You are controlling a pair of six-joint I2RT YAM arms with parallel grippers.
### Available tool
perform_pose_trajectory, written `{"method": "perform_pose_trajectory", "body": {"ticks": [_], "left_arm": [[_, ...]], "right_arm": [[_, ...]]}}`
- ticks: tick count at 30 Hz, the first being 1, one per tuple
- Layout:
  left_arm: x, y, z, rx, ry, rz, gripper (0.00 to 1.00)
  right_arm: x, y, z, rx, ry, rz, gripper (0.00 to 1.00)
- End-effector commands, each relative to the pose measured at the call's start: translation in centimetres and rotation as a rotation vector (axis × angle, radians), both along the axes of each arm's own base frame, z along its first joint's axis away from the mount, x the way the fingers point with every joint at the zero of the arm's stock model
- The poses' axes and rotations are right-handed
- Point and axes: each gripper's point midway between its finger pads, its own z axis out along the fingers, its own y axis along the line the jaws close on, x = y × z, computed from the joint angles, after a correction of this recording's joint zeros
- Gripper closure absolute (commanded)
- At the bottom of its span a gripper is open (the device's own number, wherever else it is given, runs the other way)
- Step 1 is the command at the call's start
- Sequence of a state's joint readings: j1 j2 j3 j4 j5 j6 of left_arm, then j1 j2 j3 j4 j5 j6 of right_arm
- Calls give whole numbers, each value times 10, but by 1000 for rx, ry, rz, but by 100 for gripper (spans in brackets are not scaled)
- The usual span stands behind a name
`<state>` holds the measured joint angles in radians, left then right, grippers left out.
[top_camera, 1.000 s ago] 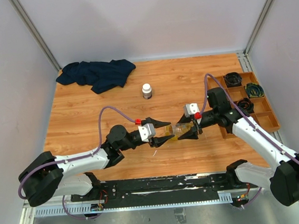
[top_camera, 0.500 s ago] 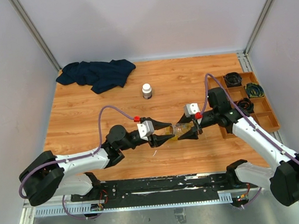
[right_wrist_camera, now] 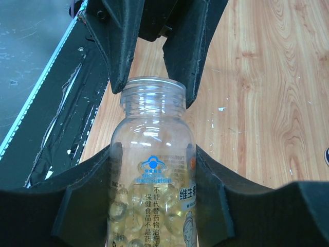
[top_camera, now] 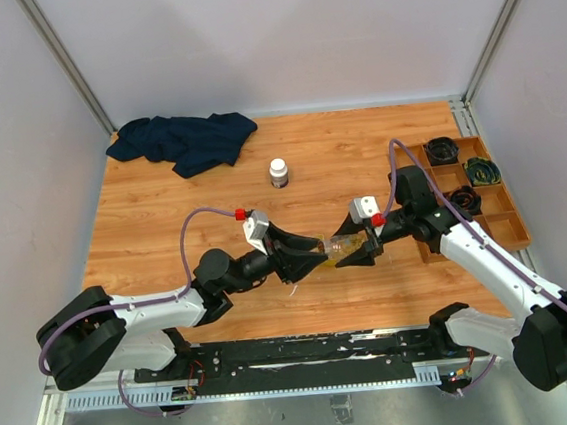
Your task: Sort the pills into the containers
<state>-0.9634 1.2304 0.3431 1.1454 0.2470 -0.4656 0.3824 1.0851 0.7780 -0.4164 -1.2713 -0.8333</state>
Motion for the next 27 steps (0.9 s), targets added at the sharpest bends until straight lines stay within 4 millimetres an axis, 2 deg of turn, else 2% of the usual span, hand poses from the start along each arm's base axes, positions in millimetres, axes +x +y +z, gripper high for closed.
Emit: {"method": "perform_pose_trajectory", "body": {"ticks": [1, 9, 12, 18, 27], "left_arm": [[8, 8, 28, -143, 150, 39, 100], [17, 8, 18, -136, 240, 82, 99], [16, 5, 18, -128, 264, 70, 94], [12, -2, 16, -112, 282, 39, 62], [18, 6, 4, -64, 264, 104, 18]], "right_arm": [[8, -4, 5, -10, -24, -30, 100], [8, -4, 4, -12, -22, -30, 99], [8, -4, 4, -12, -23, -31, 99], [8, -4, 4, -12, -25, -33, 100], [8, -5, 6, -8, -27, -33, 99]]}}
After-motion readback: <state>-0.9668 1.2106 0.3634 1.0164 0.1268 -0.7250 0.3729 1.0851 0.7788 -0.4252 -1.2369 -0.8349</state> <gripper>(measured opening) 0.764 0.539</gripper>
